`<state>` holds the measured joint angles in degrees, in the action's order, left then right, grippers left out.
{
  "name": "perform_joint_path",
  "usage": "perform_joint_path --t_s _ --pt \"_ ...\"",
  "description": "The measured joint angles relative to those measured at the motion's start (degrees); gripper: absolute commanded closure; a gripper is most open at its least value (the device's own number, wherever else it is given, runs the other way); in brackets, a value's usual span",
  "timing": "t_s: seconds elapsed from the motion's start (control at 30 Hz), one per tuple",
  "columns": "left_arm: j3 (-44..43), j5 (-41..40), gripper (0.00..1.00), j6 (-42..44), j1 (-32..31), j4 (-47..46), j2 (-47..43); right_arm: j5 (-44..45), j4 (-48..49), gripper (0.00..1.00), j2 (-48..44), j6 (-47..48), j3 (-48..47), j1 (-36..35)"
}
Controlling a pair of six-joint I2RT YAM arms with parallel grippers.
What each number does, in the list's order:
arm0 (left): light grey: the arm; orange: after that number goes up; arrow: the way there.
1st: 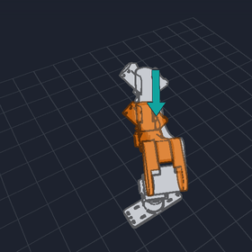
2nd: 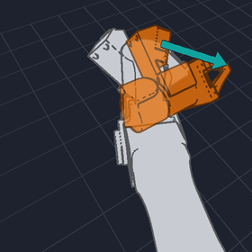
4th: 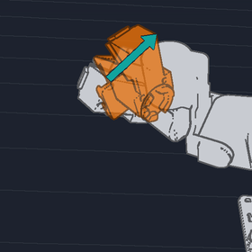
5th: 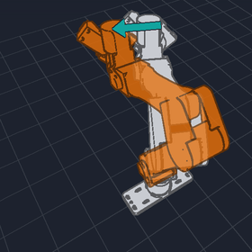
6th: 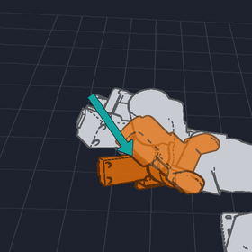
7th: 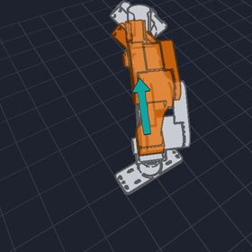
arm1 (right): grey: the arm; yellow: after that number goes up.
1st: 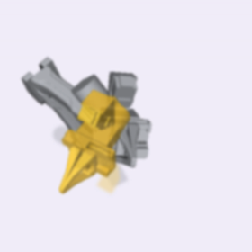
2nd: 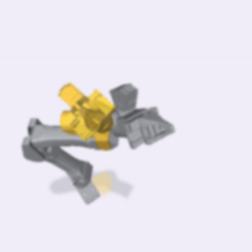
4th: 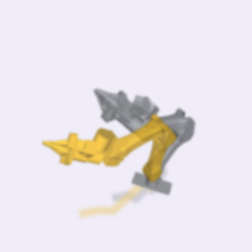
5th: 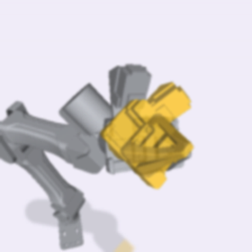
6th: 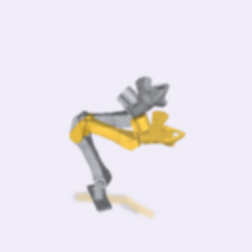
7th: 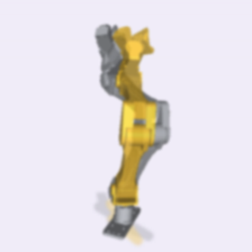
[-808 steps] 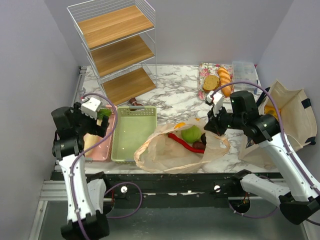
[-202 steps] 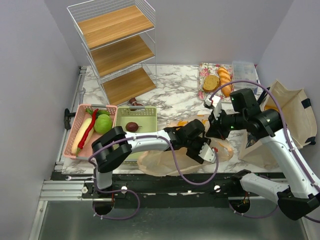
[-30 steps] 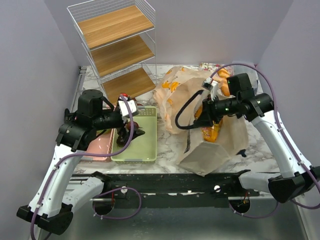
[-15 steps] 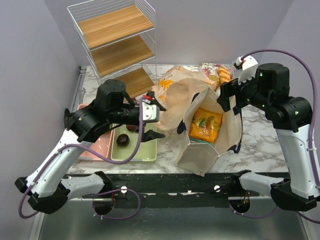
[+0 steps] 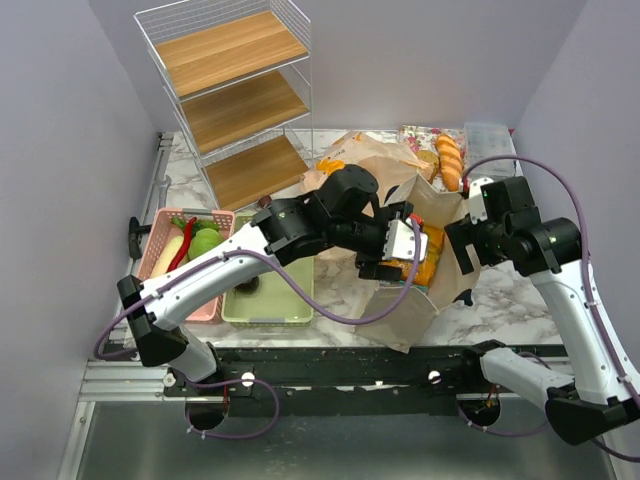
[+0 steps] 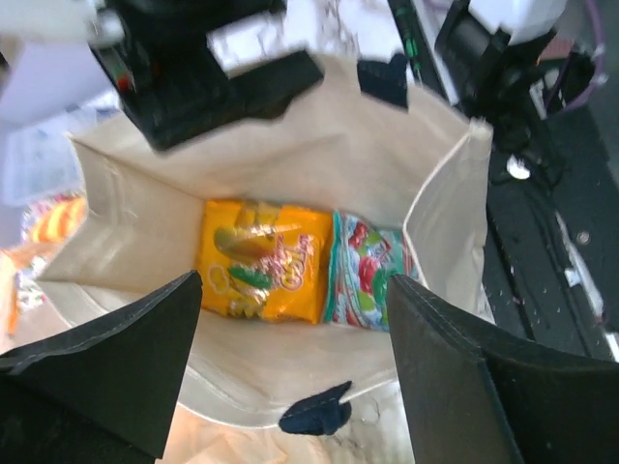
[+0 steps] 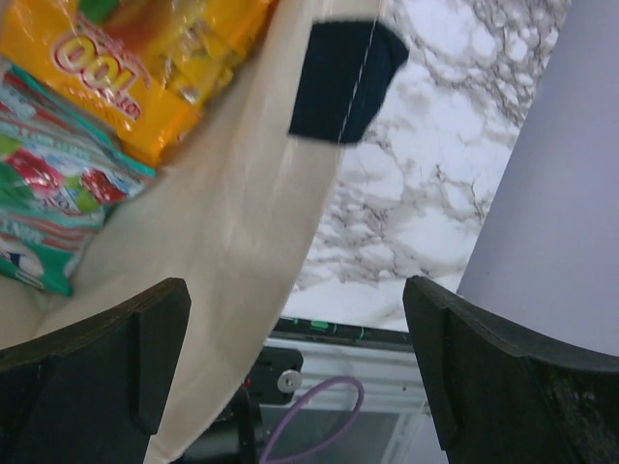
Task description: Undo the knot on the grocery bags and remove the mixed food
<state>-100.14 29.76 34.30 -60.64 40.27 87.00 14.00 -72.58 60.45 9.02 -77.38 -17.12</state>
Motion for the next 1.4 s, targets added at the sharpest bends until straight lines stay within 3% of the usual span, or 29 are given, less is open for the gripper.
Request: perform_joint_path --t_s 0.07,0.13,0.17,0.23,0.3,0.5,0.77,0.93,1.07,1.23,1.4 --pt "2.8 -1.8 0.26 1.2 -0.1 -0.1 0.7 0.3 -1.4 0.02 -1.8 0.3 1.5 0.0" --pt "6.7 -3.2 0.27 2.6 -0.1 0.2 0.4 0.2 -2.8 0.16 -3.6 0.5 3.1 0.0" --pt "9.1 -3.6 0.27 3.1 -0.1 0.2 0.1 -0.5 -3.6 0.29 -4.3 0.6 3.9 0.0" --pt "13.1 -4.1 0.27 3.9 -0.3 0.2 -0.8 -2.9 -5.2 0.68 -5.0 0.9 5.2 0.1" --pt "17.0 -4.2 0.23 4.0 -0.3 -0.3 -2.6 -6.6 -6.3 0.98 -4.7 1.3 5.3 0.1" --pt "22.0 -3.4 0.18 3.6 -2.2 -3.0 -8.1 -11.6 -6.1 0.99 0.7 2.7 -2.8 0.1" --pt "22.2 0.2 0.15 2.9 -6.8 -5.9 -7.2 -11.0 -3.2 0.99 8.4 15.0 -19.5 0.1" --pt "18.6 1.2 0.15 2.1 -6.8 -7.6 -4.1 -17.3 -3.5 0.99 7.4 22.2 -18.2 0.1" --pt "22.0 -0.7 0.17 2.5 -6.9 -9.7 -5.6 -21.2 -3.5 0.99 4.6 23.1 -13.4 0.3" --pt "27.0 -5.4 0.24 4.1 -7.0 -10.3 -7.9 -25.3 -3.7 0.99 3.7 22.3 -10.6 0.3" --pt "25.0 -6.0 0.36 4.4 -8.0 -11.4 -9.2 -28.3 -3.5 0.99 3.7 19.3 -10.9 0.3"
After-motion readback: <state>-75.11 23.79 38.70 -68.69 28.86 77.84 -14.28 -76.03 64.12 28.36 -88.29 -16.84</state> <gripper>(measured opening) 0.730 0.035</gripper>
